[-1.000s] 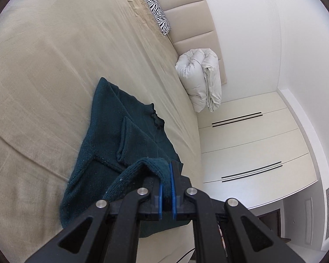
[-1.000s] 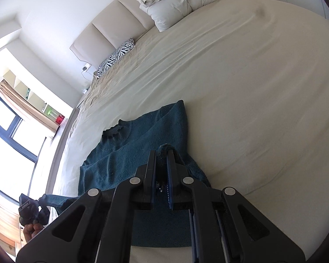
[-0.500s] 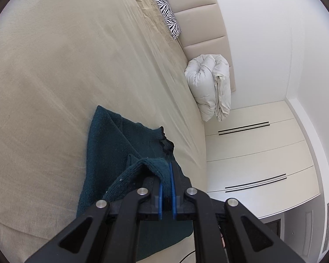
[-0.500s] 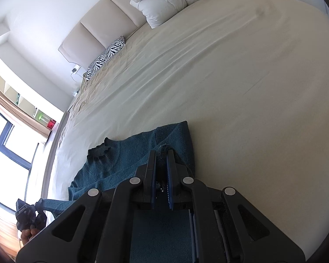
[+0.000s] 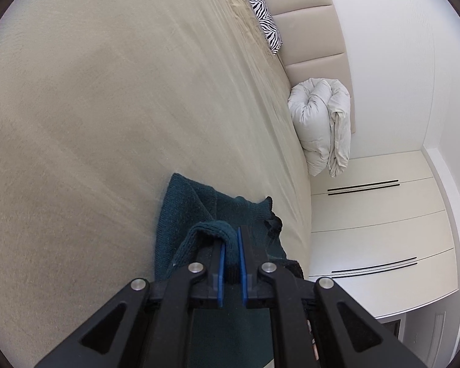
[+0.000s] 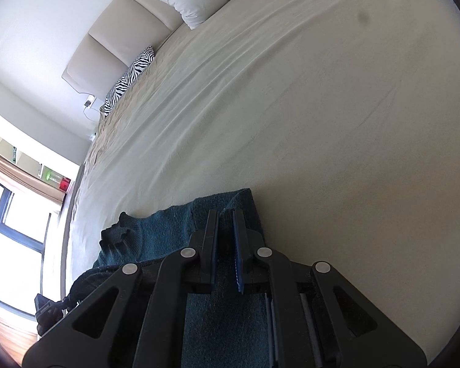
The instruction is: Fold small clothes
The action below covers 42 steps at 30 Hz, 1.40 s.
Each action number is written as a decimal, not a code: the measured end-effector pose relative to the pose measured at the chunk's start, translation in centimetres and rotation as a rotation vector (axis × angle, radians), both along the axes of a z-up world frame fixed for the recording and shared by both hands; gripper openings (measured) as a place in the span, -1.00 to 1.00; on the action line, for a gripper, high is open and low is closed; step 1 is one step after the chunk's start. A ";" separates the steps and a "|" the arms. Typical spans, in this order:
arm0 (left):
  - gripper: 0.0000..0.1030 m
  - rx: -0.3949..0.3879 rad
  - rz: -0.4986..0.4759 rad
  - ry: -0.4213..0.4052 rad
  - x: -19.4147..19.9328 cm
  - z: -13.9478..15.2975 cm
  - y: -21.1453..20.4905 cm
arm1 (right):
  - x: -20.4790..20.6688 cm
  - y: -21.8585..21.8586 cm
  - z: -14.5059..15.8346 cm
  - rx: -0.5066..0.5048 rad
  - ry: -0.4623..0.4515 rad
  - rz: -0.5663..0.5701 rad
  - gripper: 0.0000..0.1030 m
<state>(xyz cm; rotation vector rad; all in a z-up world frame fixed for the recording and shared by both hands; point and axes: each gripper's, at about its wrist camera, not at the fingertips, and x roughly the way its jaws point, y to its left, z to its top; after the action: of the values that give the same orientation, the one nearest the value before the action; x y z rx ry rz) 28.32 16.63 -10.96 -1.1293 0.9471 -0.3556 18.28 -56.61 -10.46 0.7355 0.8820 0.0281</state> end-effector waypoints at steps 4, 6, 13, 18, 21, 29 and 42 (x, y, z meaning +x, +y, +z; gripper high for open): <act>-0.17 0.002 0.033 -0.007 -0.1 -0.2 0.8 | -0.1 -0.8 -0.2 0.006 -0.006 -0.059 0.06; -0.08 -0.001 0.043 -0.016 -0.3 0.1 1.3 | -0.8 -1.3 0.2 0.010 -0.048 -0.096 0.37; 0.01 0.083 0.033 -0.048 -3.0 2.0 1.4 | -2.6 0.2 1.6 -0.103 -0.047 0.000 0.34; 0.01 0.184 -0.016 -0.110 -7.0 3.4 -0.5 | -5.6 2.6 2.4 -0.191 -0.069 0.079 0.33; 0.01 0.287 -0.080 -0.151 -8.5 4.4 -3.2 | -7.3 4.8 3.1 -0.156 -0.111 0.147 0.33; 0.01 0.463 -0.192 -0.151 -7.8 2.5 -8.3 | -9.8 11.5 0.8 -0.083 -0.074 0.307 0.33; -0.09 0.460 -0.125 -0.151 -9.0 2.8 -6.9 | -14.8 4.2 -1.3 0.019 -0.076 0.027 -0.02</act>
<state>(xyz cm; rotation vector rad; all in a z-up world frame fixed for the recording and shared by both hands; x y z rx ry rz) 19.28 9.76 -8.19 -0.6177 0.9088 -0.2993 3.49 -52.43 -11.72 0.7363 0.8200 0.0879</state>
